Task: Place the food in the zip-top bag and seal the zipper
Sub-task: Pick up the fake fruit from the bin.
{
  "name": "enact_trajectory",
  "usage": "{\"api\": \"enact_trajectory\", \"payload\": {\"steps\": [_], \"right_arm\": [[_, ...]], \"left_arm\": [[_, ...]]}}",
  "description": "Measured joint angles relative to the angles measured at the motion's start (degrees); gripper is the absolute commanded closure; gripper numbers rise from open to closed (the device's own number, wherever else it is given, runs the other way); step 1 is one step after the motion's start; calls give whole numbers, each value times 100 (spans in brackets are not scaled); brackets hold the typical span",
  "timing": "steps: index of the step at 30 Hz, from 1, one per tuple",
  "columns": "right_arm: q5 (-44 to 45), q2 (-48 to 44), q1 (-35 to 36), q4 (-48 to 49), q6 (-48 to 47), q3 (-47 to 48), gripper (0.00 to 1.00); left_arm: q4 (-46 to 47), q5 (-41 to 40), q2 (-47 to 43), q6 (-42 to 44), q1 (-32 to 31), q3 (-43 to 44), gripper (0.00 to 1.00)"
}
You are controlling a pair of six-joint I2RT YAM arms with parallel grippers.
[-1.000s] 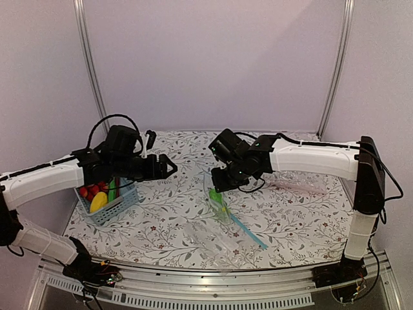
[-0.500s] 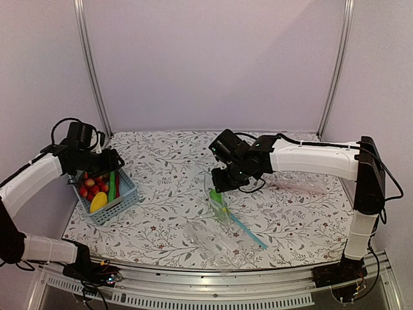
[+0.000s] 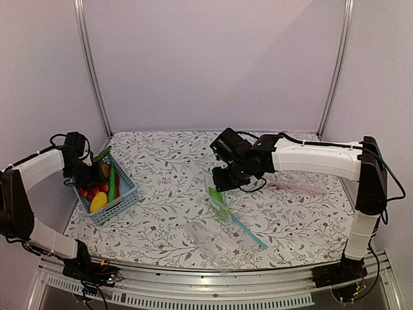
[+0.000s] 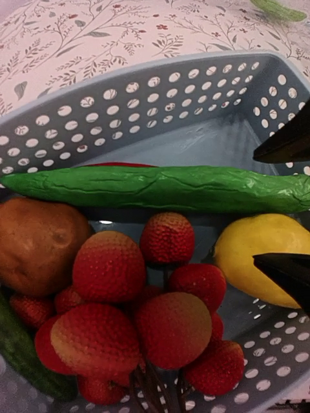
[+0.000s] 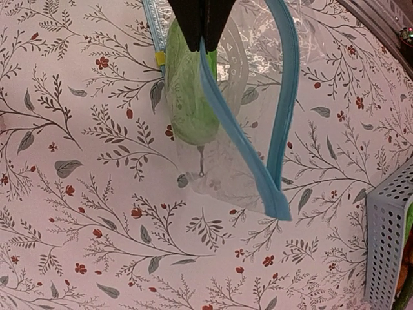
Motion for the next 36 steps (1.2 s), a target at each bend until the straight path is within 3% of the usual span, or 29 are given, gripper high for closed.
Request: {"api": "enact_trajectory", "payload": {"steps": [9,17,20,25,31,36], "right_arm": [[0,-13,0,87,-4,-87,100],[2,-164,-2,127,-4,-186,100],[0,-184,-2,168,-4,-188,100],[-4,-184,-2,201,-4,-192,100],[-4,-184,-2,208,-2,-195,100],[-4,-184,-2,210,-2,-201,100]], "left_arm": [[-146,-280,713,39,129,68,55],[-378,-651,699,7,140,63,31],[-444,-774,492,-48,140,-24,26],[-542,-807,352,-59,140,-107,26],[-603,-651,446,-68,140,-168,36],[-535,-407,651,-22,87,-166,37]]}}
